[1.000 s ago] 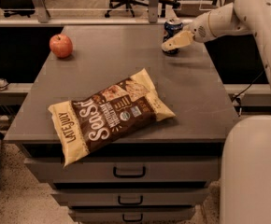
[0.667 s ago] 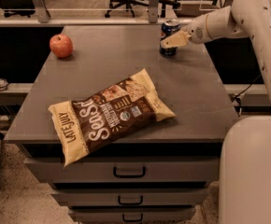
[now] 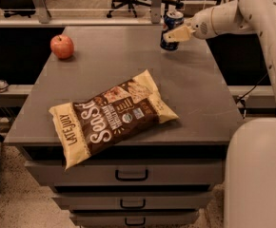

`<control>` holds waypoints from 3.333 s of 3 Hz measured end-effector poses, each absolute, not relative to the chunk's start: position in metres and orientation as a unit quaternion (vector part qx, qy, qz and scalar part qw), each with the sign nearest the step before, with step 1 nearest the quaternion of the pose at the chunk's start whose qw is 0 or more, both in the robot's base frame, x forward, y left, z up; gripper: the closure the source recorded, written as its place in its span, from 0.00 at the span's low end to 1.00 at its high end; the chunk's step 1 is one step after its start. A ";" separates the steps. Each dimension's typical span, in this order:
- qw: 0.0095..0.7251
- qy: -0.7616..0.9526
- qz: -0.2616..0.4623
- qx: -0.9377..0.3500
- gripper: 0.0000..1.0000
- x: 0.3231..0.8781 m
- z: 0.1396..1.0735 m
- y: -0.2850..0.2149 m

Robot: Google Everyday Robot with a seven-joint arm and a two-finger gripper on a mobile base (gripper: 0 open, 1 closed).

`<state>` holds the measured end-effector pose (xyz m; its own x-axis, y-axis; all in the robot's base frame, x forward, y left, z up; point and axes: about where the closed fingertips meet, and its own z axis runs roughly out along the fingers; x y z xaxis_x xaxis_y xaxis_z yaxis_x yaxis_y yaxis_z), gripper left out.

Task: Knock pepsi can over

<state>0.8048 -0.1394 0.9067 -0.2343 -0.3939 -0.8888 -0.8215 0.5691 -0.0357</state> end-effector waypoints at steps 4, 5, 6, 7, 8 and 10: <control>0.329 0.652 -0.015 -0.683 1.00 0.726 0.938 -0.085; 0.274 0.616 -0.079 -0.734 1.00 0.710 0.921 -0.073; 0.227 0.588 -0.118 -0.767 1.00 0.699 0.901 -0.063; 0.191 0.563 -0.135 -0.793 0.84 0.692 0.886 -0.047; 0.164 0.543 -0.145 -0.810 0.61 0.687 0.875 -0.034; 0.128 0.514 -0.153 -0.835 0.15 0.680 0.855 -0.018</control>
Offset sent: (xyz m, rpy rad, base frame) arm -0.0675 0.0358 0.0555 -0.4213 -0.1639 0.2456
